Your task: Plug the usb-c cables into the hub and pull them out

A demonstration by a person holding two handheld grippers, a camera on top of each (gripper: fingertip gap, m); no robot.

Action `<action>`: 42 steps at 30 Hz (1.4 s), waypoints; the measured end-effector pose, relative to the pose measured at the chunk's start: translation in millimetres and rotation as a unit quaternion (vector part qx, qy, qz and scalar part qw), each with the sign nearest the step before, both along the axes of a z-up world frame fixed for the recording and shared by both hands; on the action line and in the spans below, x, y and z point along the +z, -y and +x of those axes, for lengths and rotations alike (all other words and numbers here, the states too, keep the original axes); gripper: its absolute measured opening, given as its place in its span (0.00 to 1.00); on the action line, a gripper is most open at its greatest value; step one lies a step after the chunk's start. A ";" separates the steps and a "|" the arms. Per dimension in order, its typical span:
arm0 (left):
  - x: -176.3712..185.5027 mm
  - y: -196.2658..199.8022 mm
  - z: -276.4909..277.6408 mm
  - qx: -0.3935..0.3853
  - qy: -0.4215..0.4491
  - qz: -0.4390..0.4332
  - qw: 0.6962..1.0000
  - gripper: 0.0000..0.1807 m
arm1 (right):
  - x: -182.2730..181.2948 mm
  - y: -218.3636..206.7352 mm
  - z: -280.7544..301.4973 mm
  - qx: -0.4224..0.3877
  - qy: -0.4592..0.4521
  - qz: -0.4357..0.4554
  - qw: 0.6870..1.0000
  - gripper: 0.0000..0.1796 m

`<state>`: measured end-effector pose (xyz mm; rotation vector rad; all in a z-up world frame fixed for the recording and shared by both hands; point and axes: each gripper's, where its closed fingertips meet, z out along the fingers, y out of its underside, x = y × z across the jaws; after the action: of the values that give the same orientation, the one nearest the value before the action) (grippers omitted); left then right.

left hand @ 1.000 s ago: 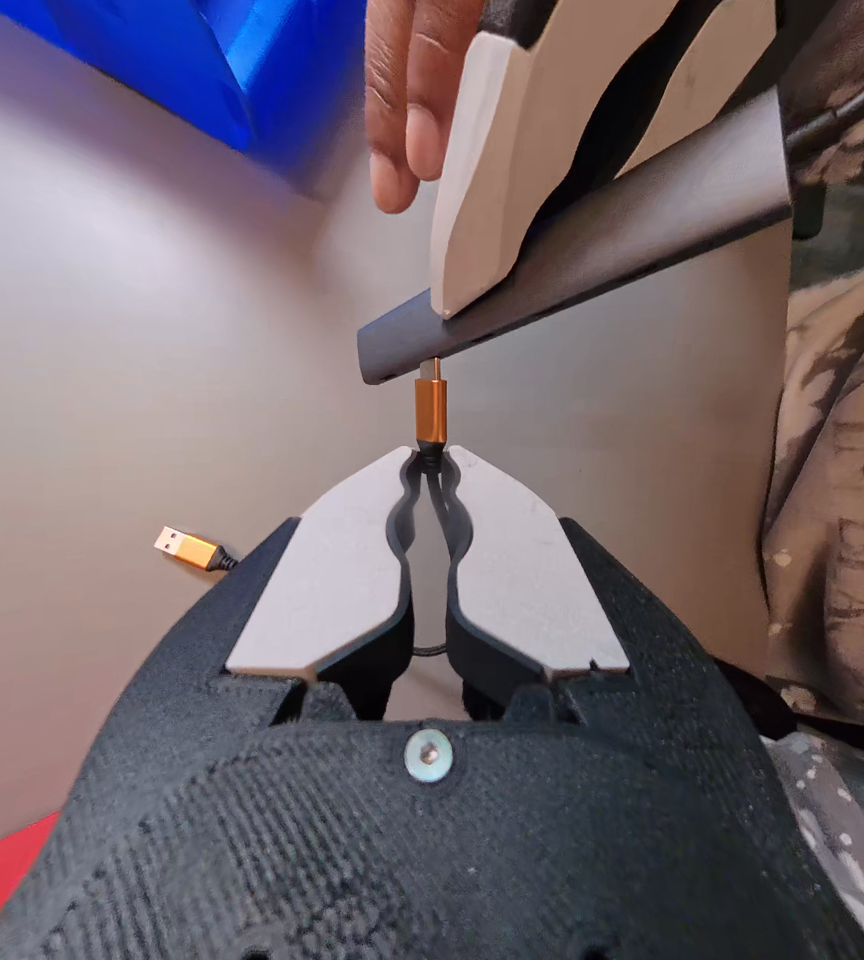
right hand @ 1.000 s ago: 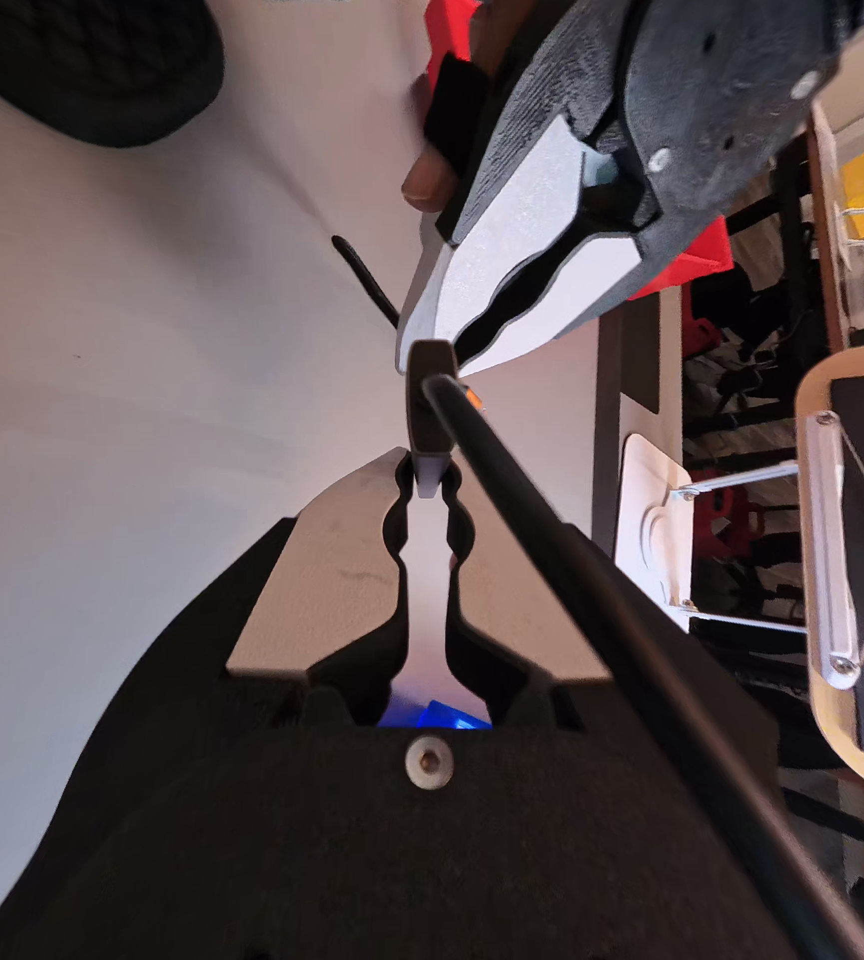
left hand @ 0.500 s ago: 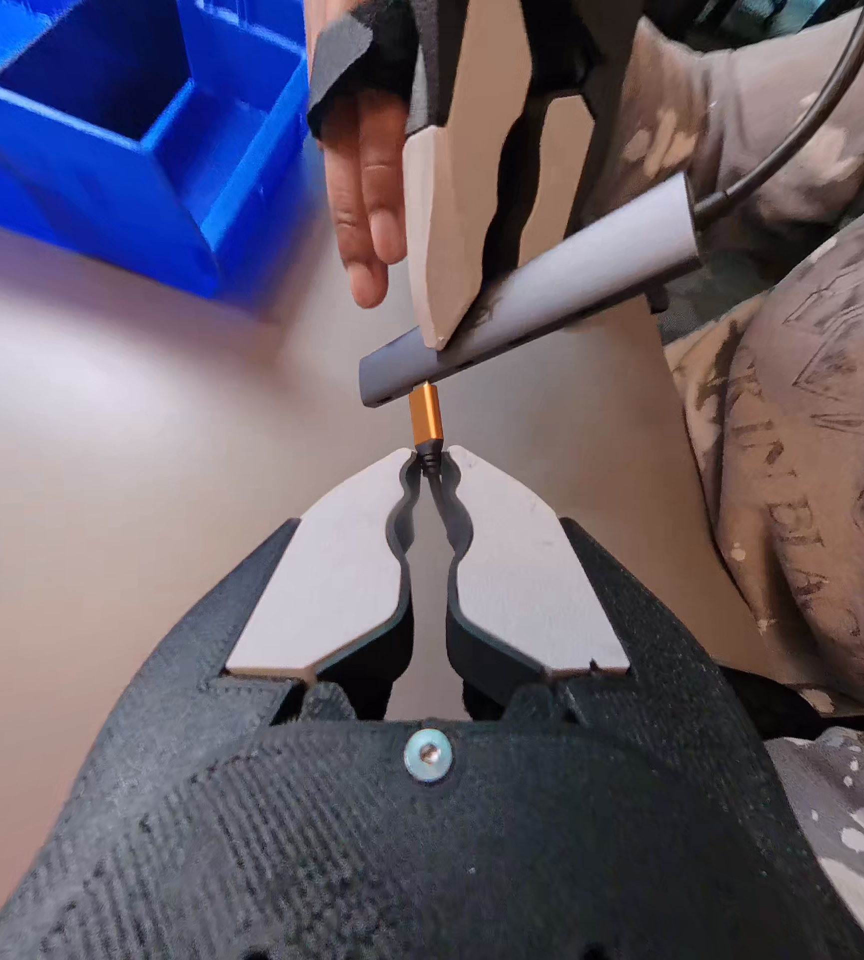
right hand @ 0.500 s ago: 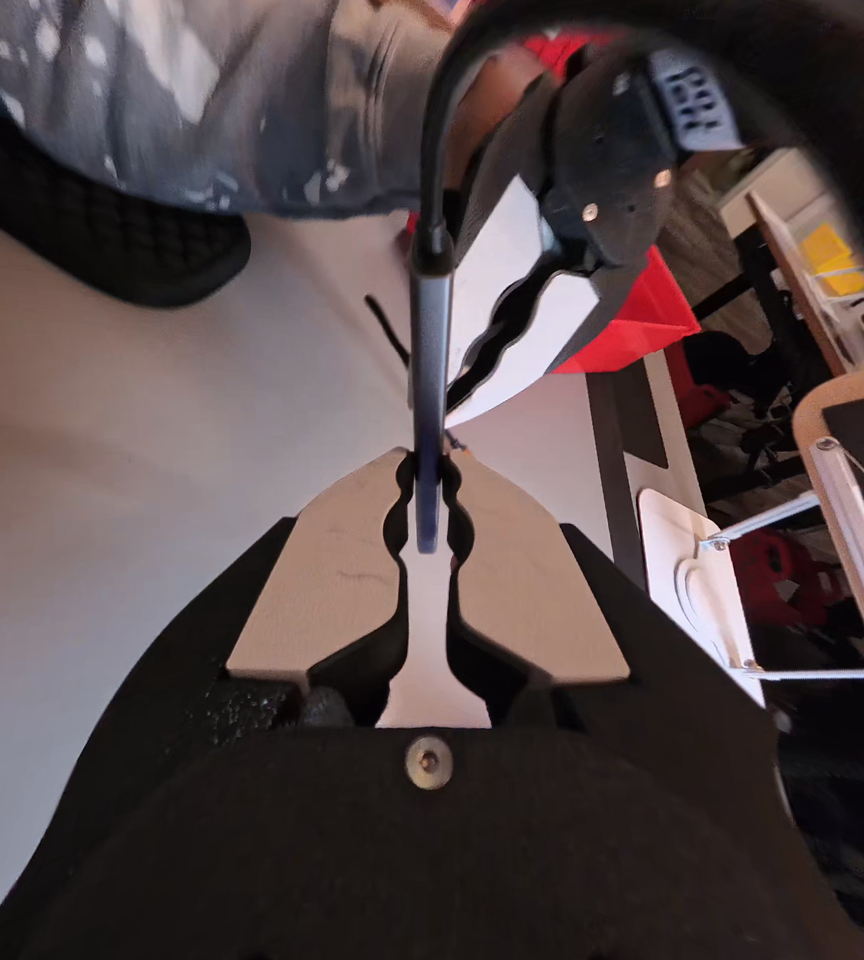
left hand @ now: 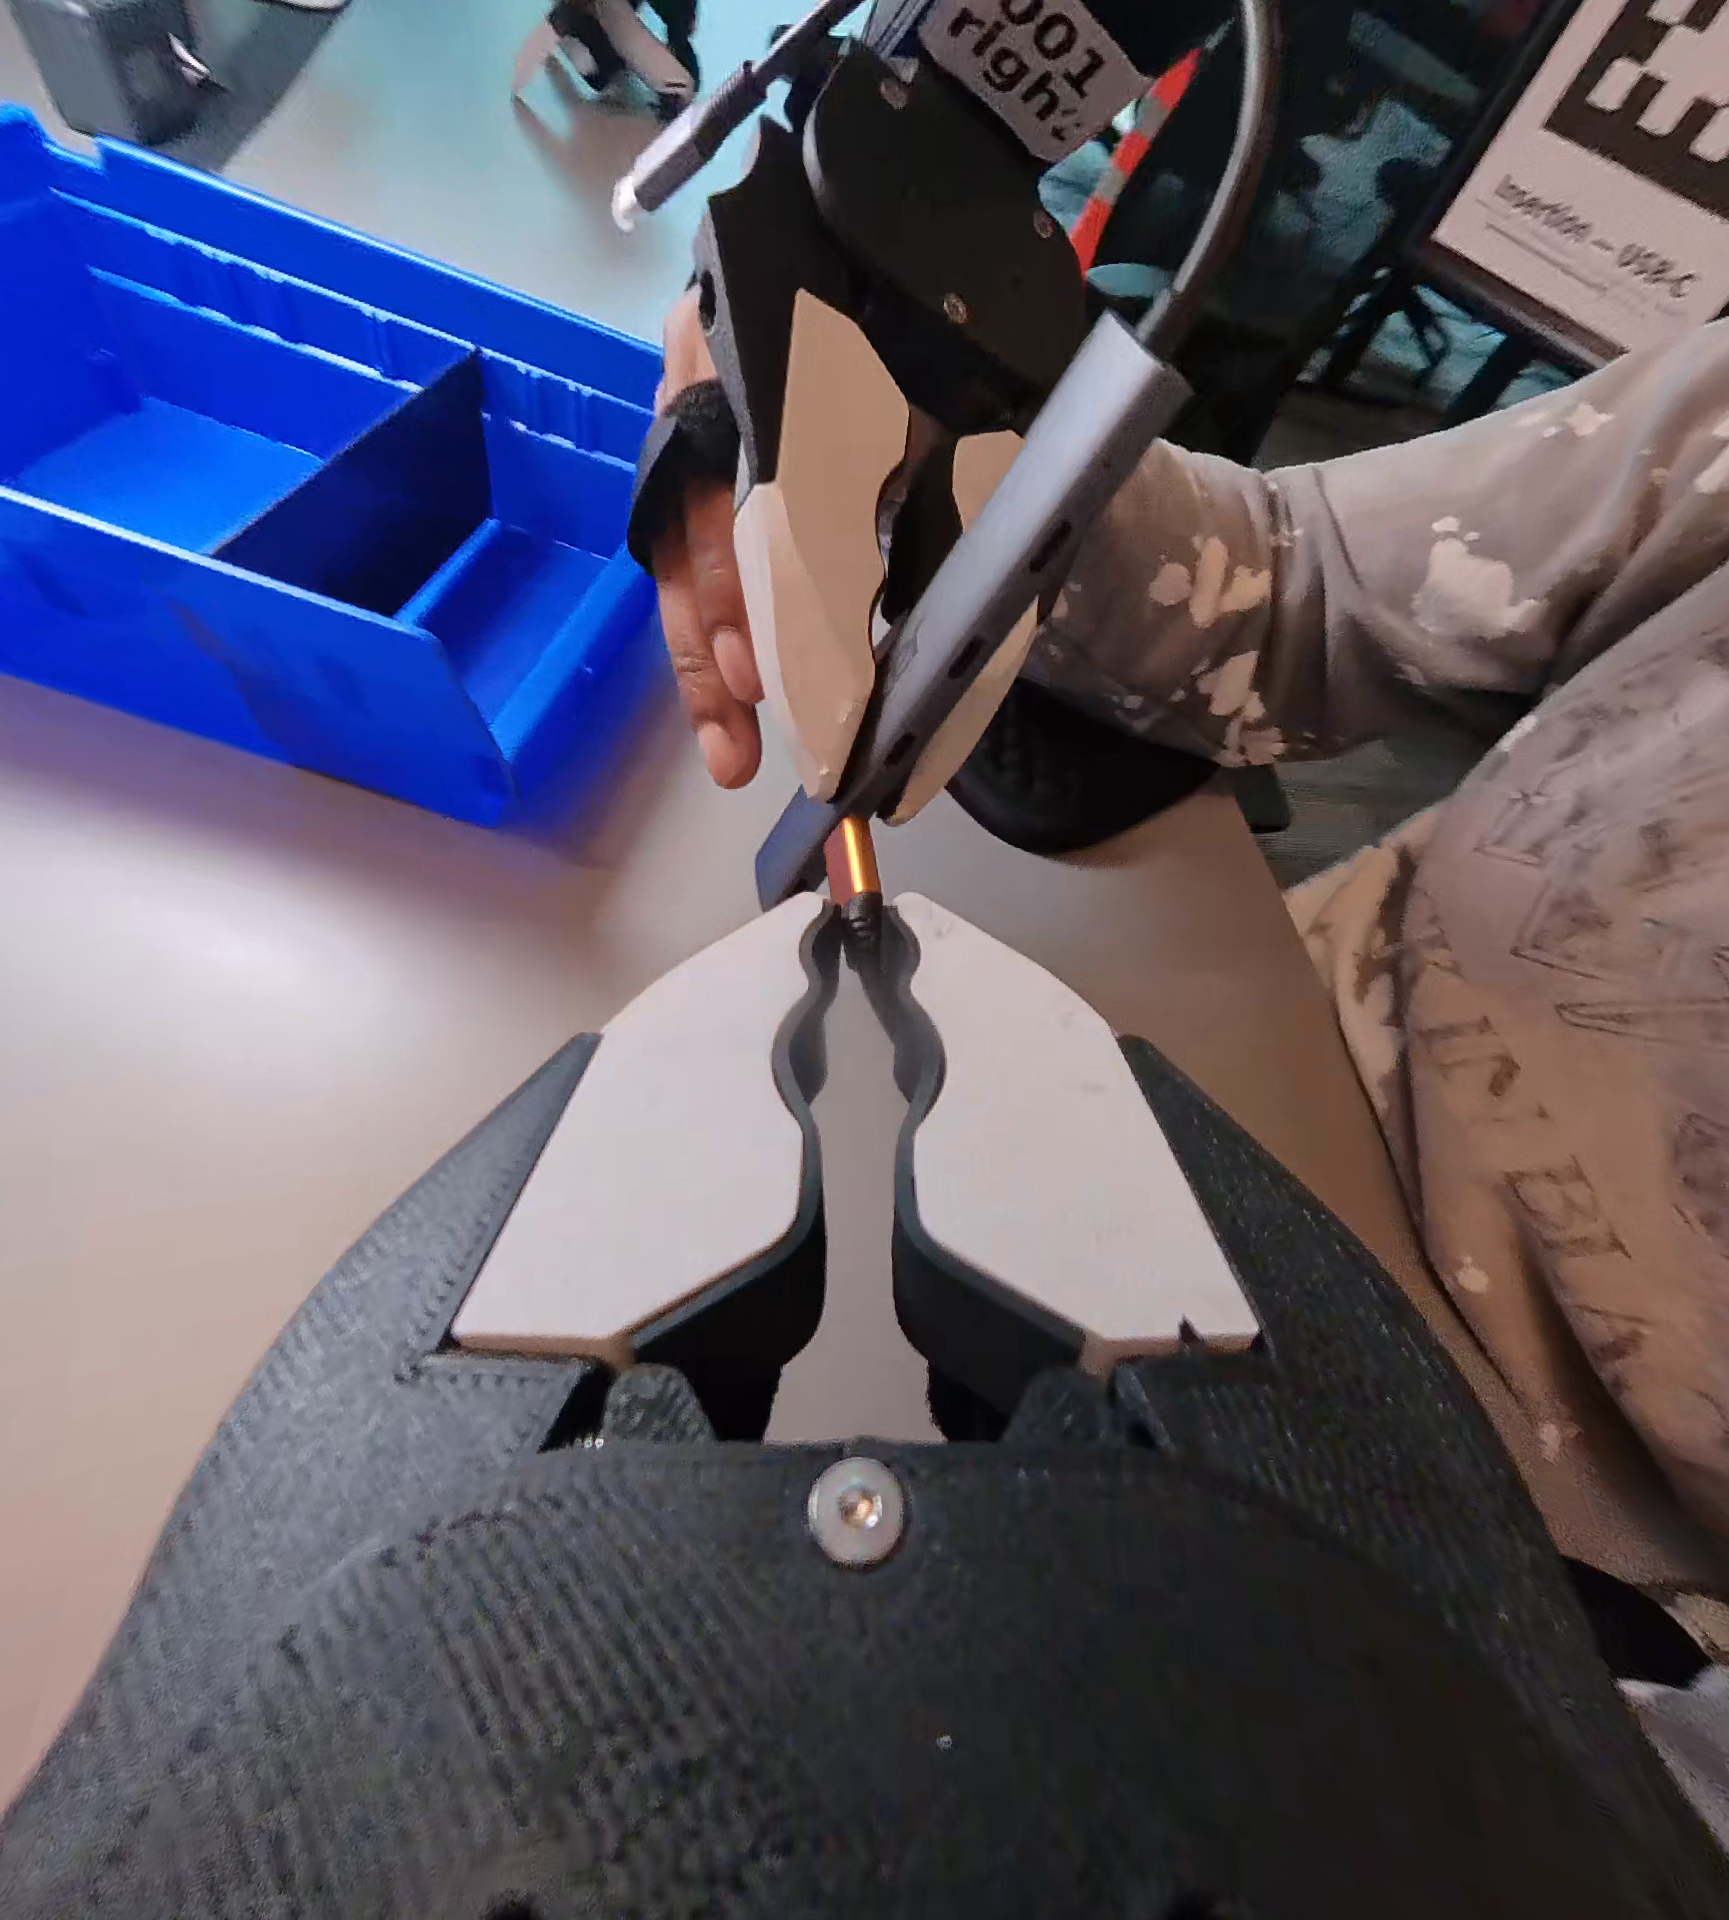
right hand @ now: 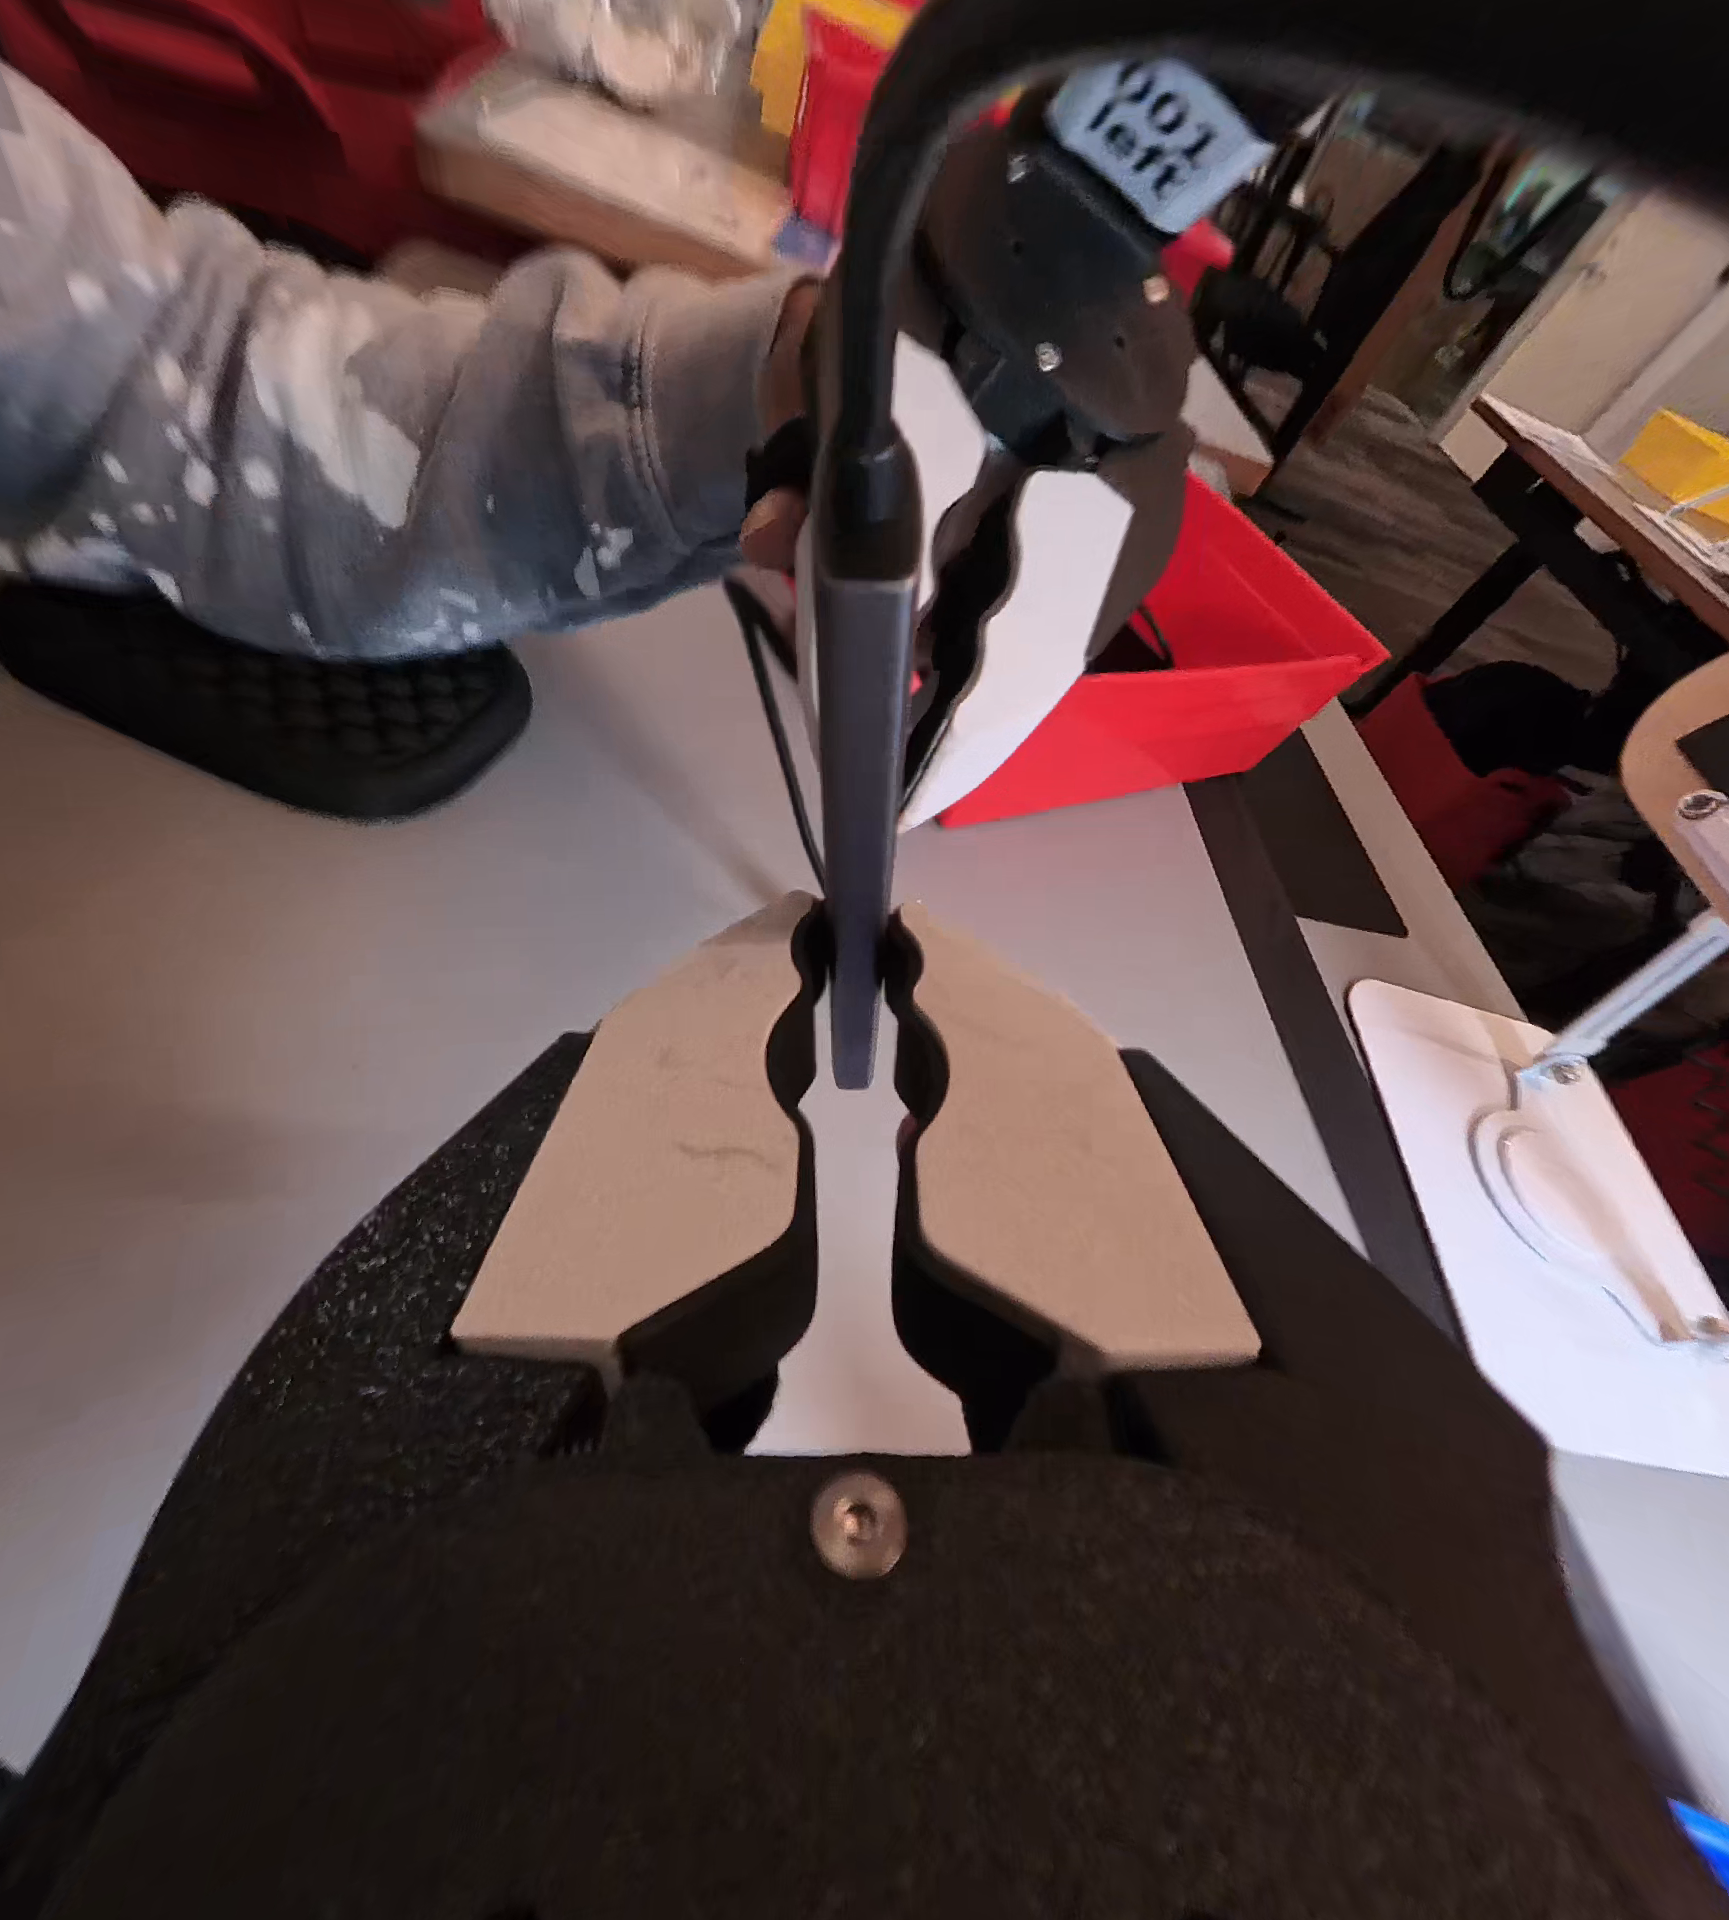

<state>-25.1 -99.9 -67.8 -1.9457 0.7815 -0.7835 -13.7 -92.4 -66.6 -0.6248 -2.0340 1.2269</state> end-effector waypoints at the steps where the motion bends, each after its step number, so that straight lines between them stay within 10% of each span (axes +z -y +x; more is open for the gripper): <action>1: 2.4 -1.1 0.1 0.009 -0.014 0.012 1.000 0.04 | 3.8 -1.2 0.7 0.006 0.000 -0.029 1.000 0.05; 14: 8.0 -1.0 12.7 0.029 -0.088 0.045 0.995 0.05 | 19.3 -2.6 8.7 0.038 0.014 -0.122 0.992 0.05; 42: 75.1 -16.2 25.9 0.085 0.111 0.145 0.979 0.04 | 90.3 -15.0 20.5 0.035 -0.108 -0.245 0.963 0.05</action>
<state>0.8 -83.7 7.4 -1.6076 0.5518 -0.7234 6.8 -77.4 23.7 -0.6134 -1.5874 1.7805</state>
